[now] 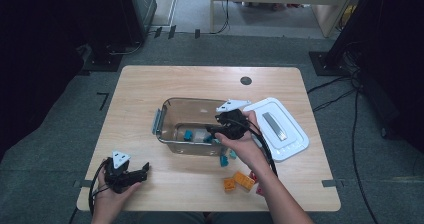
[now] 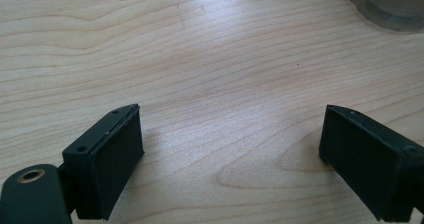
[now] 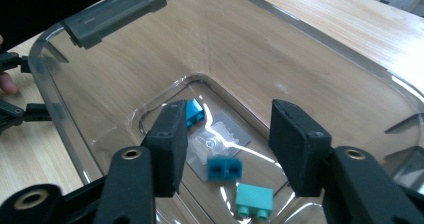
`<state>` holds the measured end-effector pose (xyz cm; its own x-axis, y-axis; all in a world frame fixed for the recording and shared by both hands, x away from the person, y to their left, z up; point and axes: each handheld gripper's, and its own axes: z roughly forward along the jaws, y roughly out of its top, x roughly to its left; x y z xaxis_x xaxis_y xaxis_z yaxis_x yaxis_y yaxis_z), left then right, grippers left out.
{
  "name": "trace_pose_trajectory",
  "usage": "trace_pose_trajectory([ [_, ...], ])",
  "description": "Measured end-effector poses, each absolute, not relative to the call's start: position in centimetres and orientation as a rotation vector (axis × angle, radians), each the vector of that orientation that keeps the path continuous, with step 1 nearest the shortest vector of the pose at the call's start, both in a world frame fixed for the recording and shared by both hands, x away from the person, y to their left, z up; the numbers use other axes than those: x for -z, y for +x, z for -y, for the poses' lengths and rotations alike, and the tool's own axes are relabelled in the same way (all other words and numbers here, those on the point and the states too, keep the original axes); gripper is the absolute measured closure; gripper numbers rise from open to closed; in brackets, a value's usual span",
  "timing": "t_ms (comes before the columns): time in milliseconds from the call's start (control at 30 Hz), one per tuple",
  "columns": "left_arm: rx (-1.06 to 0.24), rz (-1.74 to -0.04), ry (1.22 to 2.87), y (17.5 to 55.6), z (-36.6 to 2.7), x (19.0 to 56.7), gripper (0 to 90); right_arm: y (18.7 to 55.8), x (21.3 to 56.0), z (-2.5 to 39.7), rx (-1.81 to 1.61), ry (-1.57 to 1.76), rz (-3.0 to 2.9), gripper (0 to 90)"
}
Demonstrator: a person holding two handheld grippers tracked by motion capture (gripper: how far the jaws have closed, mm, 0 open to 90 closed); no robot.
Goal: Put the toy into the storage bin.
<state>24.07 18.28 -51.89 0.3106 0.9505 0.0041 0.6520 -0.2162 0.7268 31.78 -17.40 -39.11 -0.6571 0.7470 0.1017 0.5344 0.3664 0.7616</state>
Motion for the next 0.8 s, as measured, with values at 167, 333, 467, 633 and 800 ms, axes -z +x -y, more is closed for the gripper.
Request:
trace_pose_trajectory([
  [167,-0.615,-1.416,1.956,24.1,-18.3,51.9,10.3,31.4,38.4,18.6,-1.204,1.143,-2.346,45.2],
  [333,-0.615,-1.416,1.956,24.1,-18.3,51.9,10.3,30.5,37.6,20.4,-1.217,1.147,-2.317,40.3],
  [467,-0.614,-1.416,1.956,24.1,-18.3,51.9,10.3,29.6,37.2,21.8,-1.218,1.156,-2.29,37.5],
  [633,-0.613,-1.416,1.957,24.1,-18.3,51.9,10.3,28.1,37.3,23.6,-1.216,1.179,-2.252,36.5],
  [800,-0.613,-1.416,1.957,24.1,-18.3,51.9,10.3,26.4,38.4,25.4,-1.18,1.241,-2.189,35.1],
])
